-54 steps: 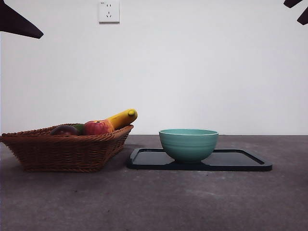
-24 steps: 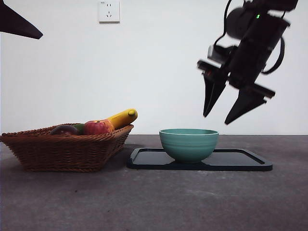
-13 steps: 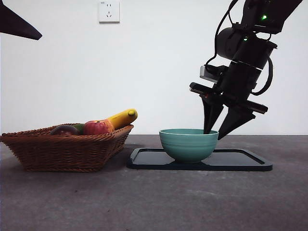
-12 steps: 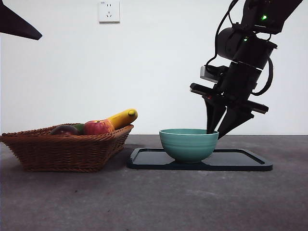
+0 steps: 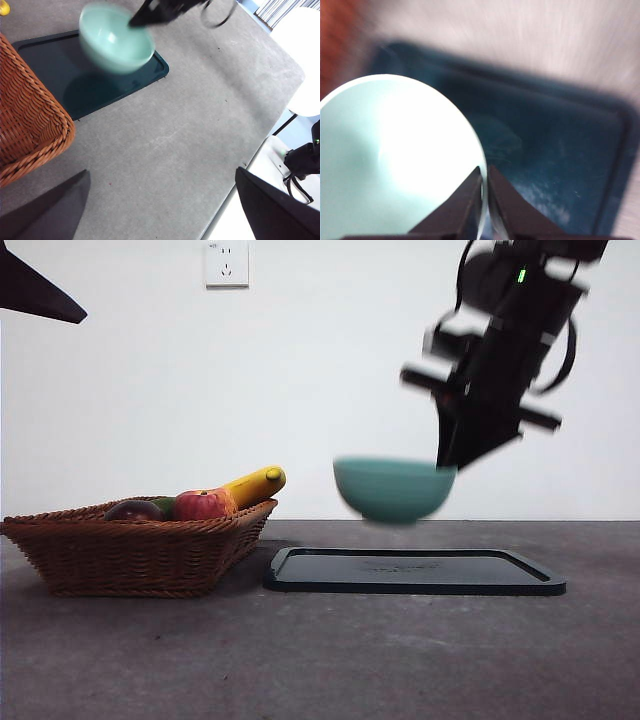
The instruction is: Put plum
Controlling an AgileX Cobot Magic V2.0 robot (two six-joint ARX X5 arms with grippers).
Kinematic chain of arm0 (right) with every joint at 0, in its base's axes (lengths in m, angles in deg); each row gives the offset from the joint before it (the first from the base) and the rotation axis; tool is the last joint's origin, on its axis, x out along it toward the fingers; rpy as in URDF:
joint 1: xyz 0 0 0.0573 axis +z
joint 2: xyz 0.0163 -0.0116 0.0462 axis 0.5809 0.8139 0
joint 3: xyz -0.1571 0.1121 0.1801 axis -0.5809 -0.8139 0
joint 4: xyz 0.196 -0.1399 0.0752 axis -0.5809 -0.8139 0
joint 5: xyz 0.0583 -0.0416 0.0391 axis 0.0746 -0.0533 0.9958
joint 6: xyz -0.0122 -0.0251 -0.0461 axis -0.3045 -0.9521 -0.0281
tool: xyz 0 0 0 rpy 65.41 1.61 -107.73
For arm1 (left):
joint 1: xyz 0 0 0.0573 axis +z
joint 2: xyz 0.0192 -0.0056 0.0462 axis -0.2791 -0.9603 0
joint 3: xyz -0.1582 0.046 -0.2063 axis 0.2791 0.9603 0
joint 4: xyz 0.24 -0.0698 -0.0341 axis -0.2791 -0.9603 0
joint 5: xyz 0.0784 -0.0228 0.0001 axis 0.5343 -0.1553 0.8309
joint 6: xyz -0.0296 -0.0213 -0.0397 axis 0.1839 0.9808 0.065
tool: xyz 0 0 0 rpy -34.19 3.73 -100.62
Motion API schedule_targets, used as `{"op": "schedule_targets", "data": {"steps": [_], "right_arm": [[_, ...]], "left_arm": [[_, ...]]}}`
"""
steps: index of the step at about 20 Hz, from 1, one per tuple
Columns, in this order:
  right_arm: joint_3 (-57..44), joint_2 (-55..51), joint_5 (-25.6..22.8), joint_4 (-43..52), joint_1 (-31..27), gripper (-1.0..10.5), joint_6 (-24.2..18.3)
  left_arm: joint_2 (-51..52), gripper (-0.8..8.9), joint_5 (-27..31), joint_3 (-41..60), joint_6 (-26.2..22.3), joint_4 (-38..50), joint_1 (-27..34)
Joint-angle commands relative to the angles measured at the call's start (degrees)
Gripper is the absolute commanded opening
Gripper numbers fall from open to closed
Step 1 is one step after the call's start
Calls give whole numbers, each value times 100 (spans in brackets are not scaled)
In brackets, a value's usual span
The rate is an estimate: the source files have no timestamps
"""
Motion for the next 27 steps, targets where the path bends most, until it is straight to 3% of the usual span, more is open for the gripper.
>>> {"op": "schedule_targets", "data": {"steps": [1, 11, 17, 27], "right_arm": [[142, -446, 7, -164, 28, 9, -160], [-234, -2544, 48, -1622, 188, 9, -455], [-1574, -3095, 28, -1176, 809, 9, -313], [-3001, -2796, -168, 151, 1429, 9, 133]], "left_arm": [[-31, 465, -50, -48, -70, 37, -26], [-31, 465, -50, -48, -70, 35, -26], [-31, 465, -50, -48, -70, 37, -26], [-31, 465, -50, -48, -70, 35, -26]]}}
